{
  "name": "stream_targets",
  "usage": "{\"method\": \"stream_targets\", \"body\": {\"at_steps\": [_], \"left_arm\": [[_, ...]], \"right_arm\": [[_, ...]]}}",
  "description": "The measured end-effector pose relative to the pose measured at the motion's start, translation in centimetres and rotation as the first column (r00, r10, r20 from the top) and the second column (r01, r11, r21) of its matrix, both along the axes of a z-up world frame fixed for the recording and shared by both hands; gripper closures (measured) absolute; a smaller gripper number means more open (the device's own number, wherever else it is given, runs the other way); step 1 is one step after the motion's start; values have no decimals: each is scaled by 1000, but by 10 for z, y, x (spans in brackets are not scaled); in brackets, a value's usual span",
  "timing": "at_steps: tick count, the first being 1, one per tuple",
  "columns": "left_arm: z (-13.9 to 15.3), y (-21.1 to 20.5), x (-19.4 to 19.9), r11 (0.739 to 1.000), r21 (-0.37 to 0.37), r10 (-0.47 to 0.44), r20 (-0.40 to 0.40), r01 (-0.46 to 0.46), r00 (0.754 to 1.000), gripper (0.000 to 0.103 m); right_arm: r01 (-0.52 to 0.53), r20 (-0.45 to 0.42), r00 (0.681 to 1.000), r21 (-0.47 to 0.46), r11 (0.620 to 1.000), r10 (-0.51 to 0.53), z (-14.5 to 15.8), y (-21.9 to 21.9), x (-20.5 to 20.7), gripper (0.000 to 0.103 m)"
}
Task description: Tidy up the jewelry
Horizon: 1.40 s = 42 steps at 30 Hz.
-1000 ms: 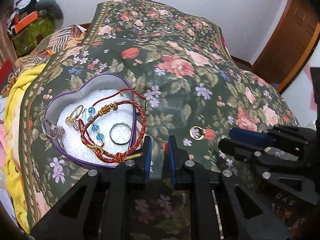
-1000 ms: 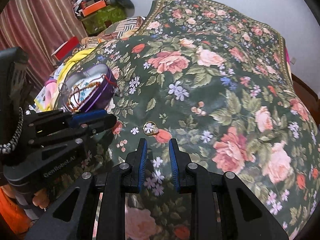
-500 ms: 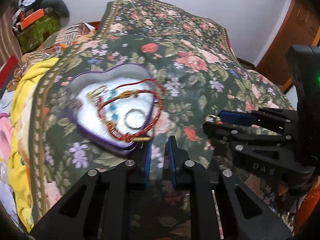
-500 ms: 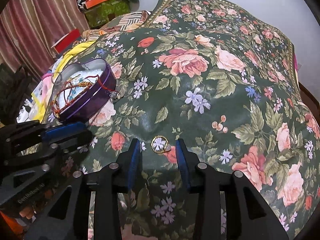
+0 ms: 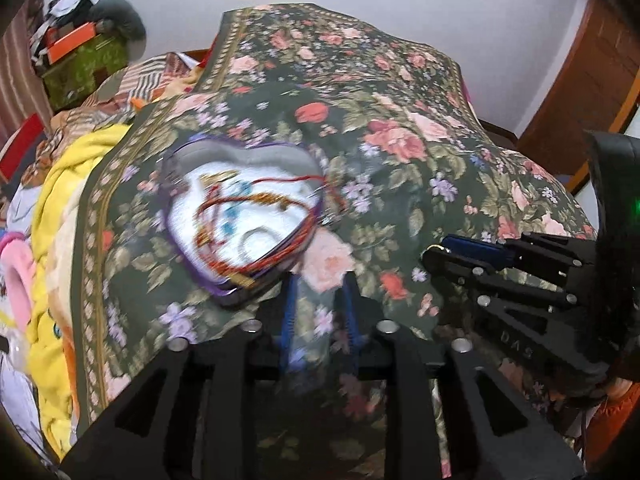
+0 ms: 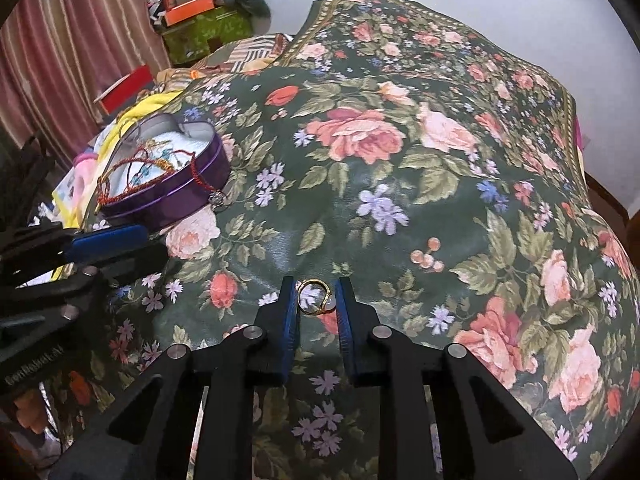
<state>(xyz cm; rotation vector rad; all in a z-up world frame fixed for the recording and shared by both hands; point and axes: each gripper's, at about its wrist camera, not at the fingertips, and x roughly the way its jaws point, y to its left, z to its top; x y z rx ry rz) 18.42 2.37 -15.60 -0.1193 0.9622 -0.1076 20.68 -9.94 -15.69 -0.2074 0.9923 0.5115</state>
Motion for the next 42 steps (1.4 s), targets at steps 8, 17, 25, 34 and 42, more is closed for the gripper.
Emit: {"method": "stream_targets", "body": {"at_steps": [8,17,25,34,42], "left_arm": [[-8,-11,27,999,-31,31,-14,-32,999,71],[-10,-14,45,997,3,80,0,-80,997,71],[-15,-18,56,991,59,124,5,-124,992,86],[-10,-16,43,996,31,87,19,-88,996,95],[20,-8,7,999,6,40,78,-41,996,95]], "right_arm": [[38,34,999,62,997,-40,18,-22,-2,85],[49,38,998,122,991,-54,24,-33,1,85],[51,32,998,149,988,-56,24,-37,3,85],[62,36,997,152,986,-69,28,-40,2,85],[65,48,996,158,985,-73,38,-37,-3,85]]}}
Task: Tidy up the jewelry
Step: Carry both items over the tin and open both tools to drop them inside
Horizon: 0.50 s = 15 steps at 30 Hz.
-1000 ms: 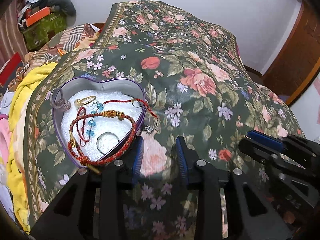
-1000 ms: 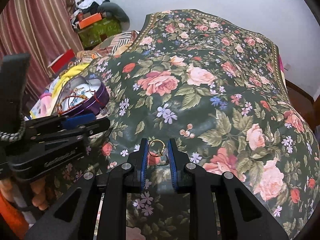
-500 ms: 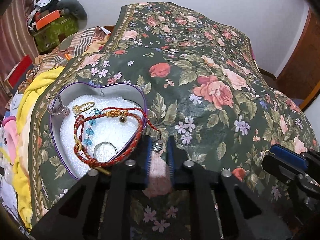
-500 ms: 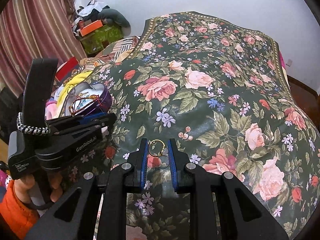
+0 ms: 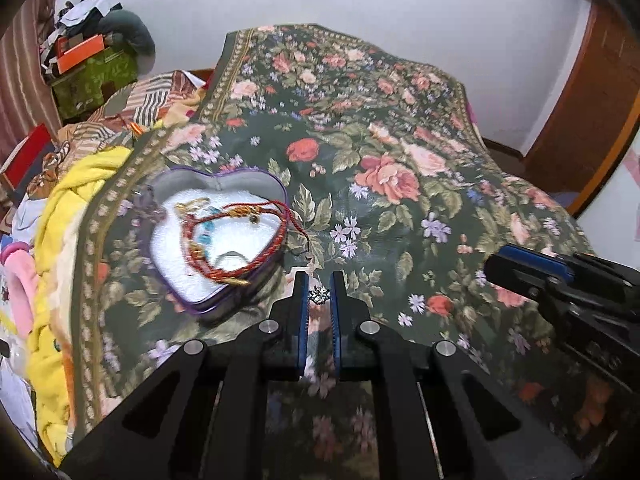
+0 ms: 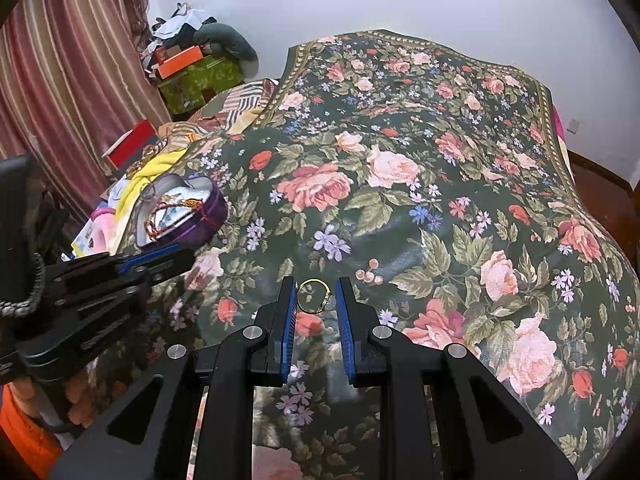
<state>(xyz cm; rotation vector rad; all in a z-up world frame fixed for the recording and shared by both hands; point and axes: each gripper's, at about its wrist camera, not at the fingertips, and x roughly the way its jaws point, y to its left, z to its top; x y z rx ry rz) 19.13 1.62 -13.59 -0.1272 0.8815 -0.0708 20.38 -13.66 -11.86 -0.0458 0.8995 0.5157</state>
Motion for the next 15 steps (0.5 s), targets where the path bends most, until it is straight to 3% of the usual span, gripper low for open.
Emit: {"method": "stream_targets", "body": {"at_steps": [15], "left_arm": [[68,43,-34,999,-20,29,164,-26,986,95]], "right_arm": [[-53,74,996,4,999,52,34,35,-12,85]]}}
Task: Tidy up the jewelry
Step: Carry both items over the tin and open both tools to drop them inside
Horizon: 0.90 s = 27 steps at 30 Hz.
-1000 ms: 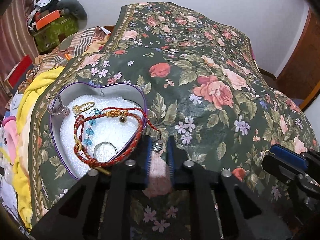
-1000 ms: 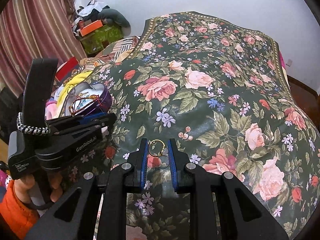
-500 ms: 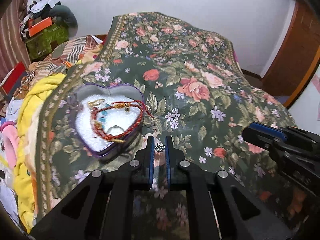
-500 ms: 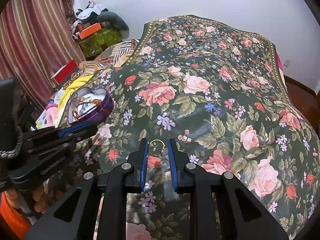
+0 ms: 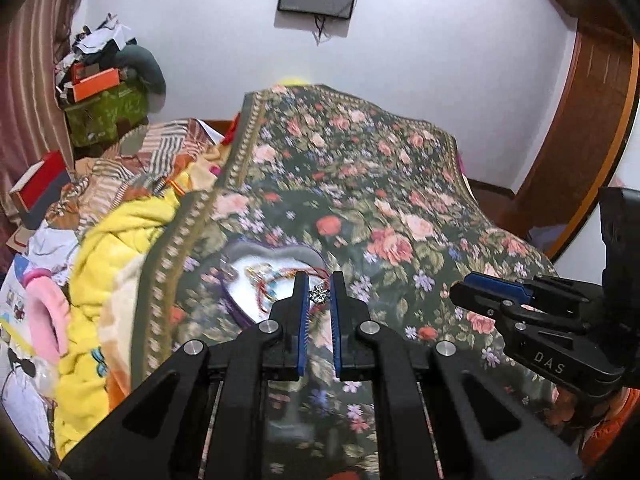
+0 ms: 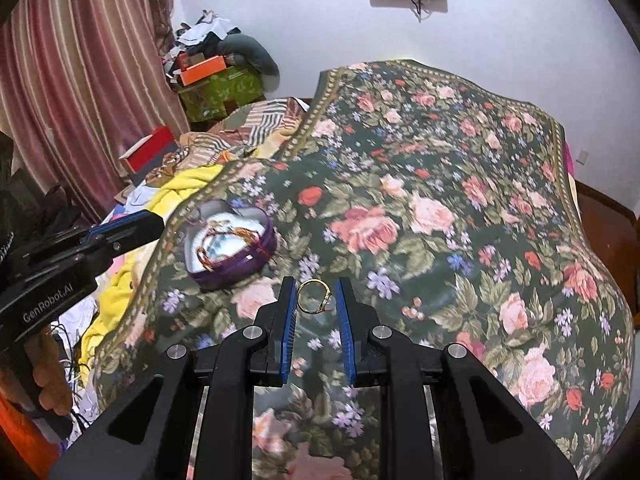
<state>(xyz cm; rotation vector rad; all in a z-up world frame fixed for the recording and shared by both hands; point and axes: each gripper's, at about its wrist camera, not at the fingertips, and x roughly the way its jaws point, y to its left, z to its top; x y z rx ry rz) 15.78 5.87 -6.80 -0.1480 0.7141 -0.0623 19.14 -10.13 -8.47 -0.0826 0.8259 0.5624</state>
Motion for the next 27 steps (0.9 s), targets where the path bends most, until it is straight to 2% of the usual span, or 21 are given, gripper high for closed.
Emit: {"method": "stream_targets", "body": {"at_steps": [7,13,19,27], "left_arm": [[15,27,2,1000,-6,21,43,-20,999,95],[17,38,8,1000,-1,15,58,-15,998,95],[6,43,21,1000,-2,1,43,-1,999,95],[-24,48,41,1000,-18,-16,-29,16,999,95]], "right_arm": [[-20,30,999,9,1000,20,13,22,5,85],[-55,34,998,3,998,55,12,48,15,85],[-96,11,995,-17,995,96,0,72,23,85],[-137,-47,990,-51,989,135,-25,92,37,85]]}}
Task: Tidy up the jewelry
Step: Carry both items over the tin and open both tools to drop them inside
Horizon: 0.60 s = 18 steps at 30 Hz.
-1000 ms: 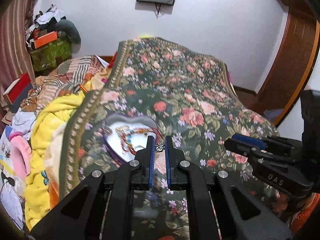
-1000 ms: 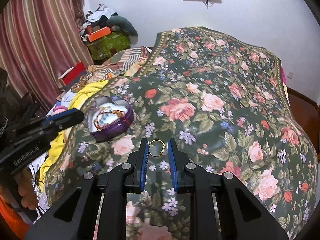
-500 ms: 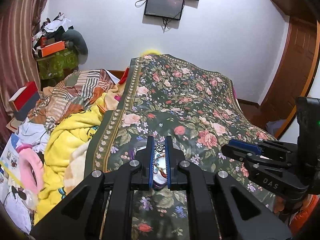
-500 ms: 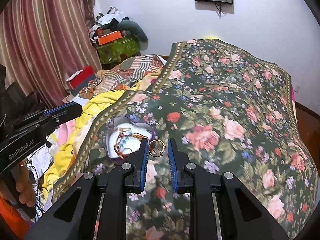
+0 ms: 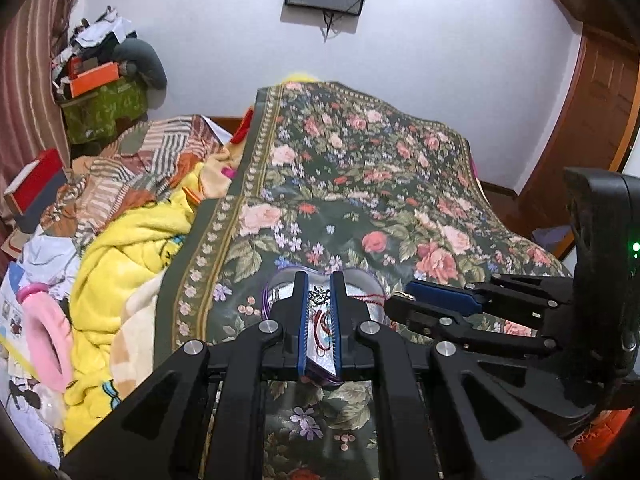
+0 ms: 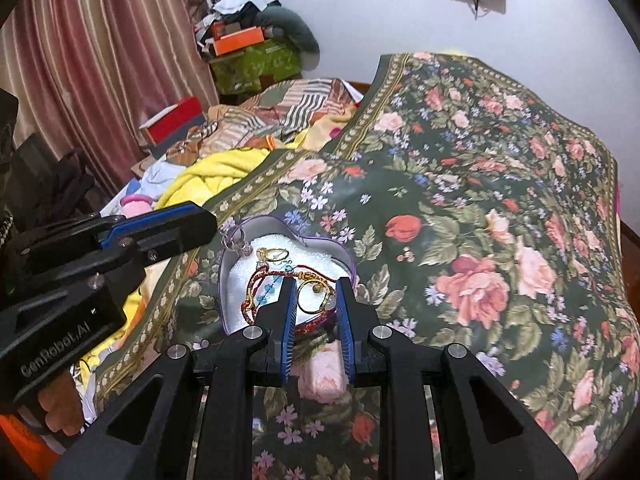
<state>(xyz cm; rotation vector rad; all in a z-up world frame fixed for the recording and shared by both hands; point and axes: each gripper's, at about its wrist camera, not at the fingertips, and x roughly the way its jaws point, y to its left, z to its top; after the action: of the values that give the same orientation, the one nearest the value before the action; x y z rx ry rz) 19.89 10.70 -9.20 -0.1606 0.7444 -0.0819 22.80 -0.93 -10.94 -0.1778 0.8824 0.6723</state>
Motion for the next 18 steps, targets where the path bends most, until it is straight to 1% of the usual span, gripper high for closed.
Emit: {"method": "stream_targets", "body": {"at_steps": [4,11,14,18], "left_arm": [[-12,2,6,1000,-8,-4,-27,4,1000,95],[-27,8,13,1000,-29,6,-69,-8,998,95],[-30,9,14,999,-40,2,-76,-5,997,95],[-30,6,13,1000,-18,-1,-72,0,997,95]], "right_arm": [[-10,-23,1000,-9,1000,10,-9,7,6,85],[-30,-26,999,-36,999,29,-16,16,8,85],[-38,-26,999,-42,998,37,-18,19,9,85],[-41,-16,999,-49,998,41,-19,21,8,85]]}}
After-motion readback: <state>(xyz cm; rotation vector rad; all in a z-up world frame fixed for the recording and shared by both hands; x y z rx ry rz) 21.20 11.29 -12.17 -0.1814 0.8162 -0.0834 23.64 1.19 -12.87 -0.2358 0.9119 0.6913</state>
